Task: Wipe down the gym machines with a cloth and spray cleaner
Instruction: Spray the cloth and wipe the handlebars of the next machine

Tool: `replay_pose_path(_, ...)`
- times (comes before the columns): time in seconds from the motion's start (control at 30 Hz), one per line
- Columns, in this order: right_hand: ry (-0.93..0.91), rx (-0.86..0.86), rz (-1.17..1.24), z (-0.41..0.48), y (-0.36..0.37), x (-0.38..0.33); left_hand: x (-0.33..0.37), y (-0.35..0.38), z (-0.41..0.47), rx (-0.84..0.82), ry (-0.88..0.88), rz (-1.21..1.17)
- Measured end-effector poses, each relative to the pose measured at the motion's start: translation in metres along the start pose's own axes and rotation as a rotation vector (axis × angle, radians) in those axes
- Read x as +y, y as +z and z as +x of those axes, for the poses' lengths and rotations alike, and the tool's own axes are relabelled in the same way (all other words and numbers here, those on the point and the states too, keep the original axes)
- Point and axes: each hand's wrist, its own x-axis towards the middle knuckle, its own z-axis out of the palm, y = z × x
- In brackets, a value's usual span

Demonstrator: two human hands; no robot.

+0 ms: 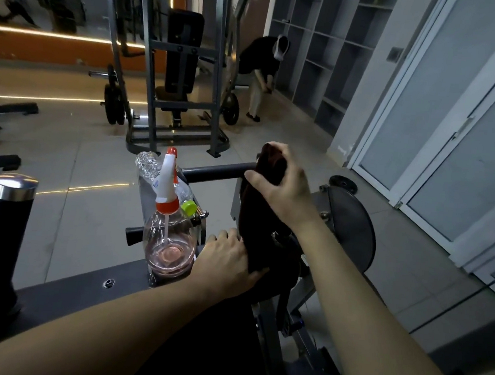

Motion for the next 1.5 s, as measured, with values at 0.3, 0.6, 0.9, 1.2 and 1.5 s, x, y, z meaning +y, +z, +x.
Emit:
replay_pose_path(0.3,0.151,-0.039,-0.253,0.045,0.000,-0.021,-0.001,0.004,0.002,0.011,0.000,-0.046)
replay_pose_path(0.6,0.476,0.117,-0.043,0.042,-0.016,0.014,0.002,-0.002,-0.002,0.020,-0.039,-0.077)
replay_pose_path(0.9,0.791,0.669,0.370,0.006,-0.063,0.034,0.003,0.001,-0.001,0.040,-0.030,-0.008)
replay_pose_path(1.2,0.647,0.511,0.890,-0.003,-0.021,-0.022,0.002,0.000,-0.002,0.046,-0.021,0.005)
replay_pose_path(1.5,0.163,-0.176,0.286,-0.006,-0.041,0.002,0.002,0.002,-0.001,0.054,-0.022,-0.021)
